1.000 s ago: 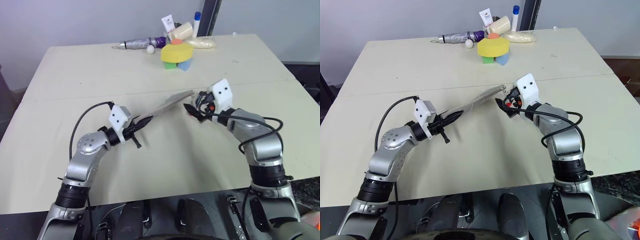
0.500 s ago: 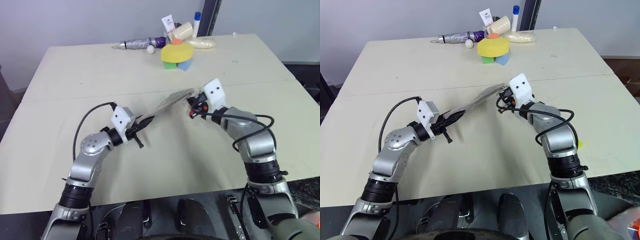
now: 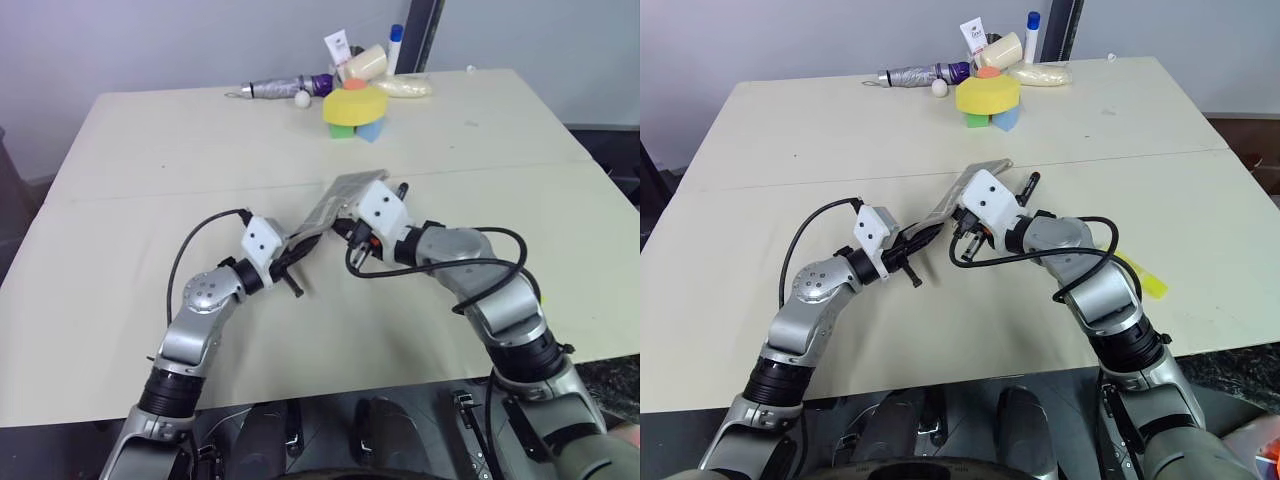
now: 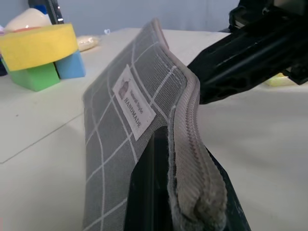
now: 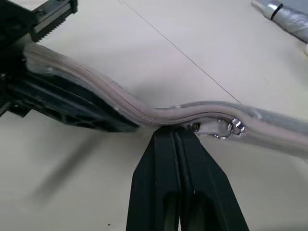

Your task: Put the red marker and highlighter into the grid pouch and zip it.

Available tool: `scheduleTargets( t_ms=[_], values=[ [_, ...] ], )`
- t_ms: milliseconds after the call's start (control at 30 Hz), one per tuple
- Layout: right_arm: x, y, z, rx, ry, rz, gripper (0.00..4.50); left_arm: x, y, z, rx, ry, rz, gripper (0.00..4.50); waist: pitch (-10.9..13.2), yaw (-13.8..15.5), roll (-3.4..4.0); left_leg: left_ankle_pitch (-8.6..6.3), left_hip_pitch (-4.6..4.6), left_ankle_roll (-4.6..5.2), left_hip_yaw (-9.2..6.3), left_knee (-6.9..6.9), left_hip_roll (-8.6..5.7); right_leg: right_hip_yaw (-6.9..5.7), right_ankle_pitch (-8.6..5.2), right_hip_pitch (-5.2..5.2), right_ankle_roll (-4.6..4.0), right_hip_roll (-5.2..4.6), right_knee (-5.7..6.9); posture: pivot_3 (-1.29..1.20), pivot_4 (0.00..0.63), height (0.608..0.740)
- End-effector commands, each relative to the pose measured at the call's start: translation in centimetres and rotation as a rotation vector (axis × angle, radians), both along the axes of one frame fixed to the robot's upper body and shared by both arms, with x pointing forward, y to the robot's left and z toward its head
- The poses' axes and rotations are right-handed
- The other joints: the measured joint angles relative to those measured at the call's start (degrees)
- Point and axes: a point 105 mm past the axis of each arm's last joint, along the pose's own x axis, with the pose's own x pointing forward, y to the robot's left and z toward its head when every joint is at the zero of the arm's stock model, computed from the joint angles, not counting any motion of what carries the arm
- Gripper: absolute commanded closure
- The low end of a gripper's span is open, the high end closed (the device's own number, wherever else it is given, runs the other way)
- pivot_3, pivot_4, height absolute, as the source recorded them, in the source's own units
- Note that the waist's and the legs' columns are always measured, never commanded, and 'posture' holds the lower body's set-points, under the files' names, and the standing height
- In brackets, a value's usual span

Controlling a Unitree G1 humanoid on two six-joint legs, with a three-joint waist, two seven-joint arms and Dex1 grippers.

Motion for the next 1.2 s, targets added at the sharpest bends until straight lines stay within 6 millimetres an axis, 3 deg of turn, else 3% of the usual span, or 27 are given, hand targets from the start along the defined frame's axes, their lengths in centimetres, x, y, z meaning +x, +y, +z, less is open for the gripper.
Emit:
scheduleTargets(
  t_ms=[33,133,633,733,833,967,1133,1200],
  values=[
    [-4.2,3.3,1.6,0.017,-0.041,0.272,4.47,0.4,-1.4,1.0,-0.016,-0.033,-0.012,4.5,-0.01,-0.1,-0.02,-0.01,0.0,0.02,-0.01,0.01,0.01,0.0,0.0,0.01,0.0,0.0,0.0,0.0,0.15,0.74],
    [-5.4,3.7,1.6,0.015,-0.028,0.336,4.47,0.8,-1.7,1.0,-0.019,-0.038,0.0,4.5,-0.01,-0.08,-0.04,-0.02,0.0,0.03,-0.02,0.02,0.01,-0.01,0.0,0.02,0.0,0.01,0.0,0.0,0.15,0.74],
    [-4.9,3.0,1.6,-0.011,-0.006,0.313,4.47,3.0,-2.0,2.3,-0.094,-0.08,0.08,4.5,-0.01,-0.01,-0.06,-0.3,-0.08,0.48,-0.05,0.48,0.02,-0.03,0.02,0.1,0.02,-0.05,0.13,0.0,0.15,0.74],
    [-4.5,2.4,2.1,0.029,0.012,0.278,3.59,3.5,-1.3,2.6,-0.088,-0.103,0.125,4.5,-0.01,-0.11,-0.06,-0.31,-0.07,0.51,-0.05,0.49,0.02,-0.03,0.03,0.1,0.02,-0.06,0.13,0.0,0.15,0.74],
    [-2.0,-0.8,2.8,0.081,0.0,0.09,2.02,4.1,0.1,3.2,-0.058,-0.157,0.196,4.5,0.0,0.02,-0.08,-0.32,-0.08,0.52,-0.06,0.49,0.03,-0.04,0.03,0.1,0.02,-0.06,0.14,0.0,0.15,0.74],
    [0.9,-4.9,1.8,0.108,0.026,-0.172,0.06,4.4,1.9,3.7,-0.015,-0.204,0.27,4.5,0.0,0.03,-0.08,-0.34,-0.1,0.56,-0.05,0.53,-0.01,-0.04,0.06,0.13,0.06,-0.12,0.13,0.0,0.15,0.74],
    [5.6,-9.9,-1.7,0.264,0.135,-0.603,0.06,4.4,3.5,2.7,0.083,-0.231,0.311,4.5,0.0,-0.16,-0.08,-0.2,-0.09,0.32,0.01,0.52,0.01,-0.04,0.06,0.1,0.06,-0.08,0.14,0.0,0.15,0.74],
    [6.8,-10.7,-2.7,0.294,0.144,-0.698,0.06,4.3,3.6,2.2,0.11,-0.23,0.305,4.5,0.0,-0.25,-0.07,-0.19,-0.09,0.29,0.04,0.51,0.02,-0.03,0.06,0.09,0.06,-0.07,0.15,0.0,0.15,0.74]
  ],
)
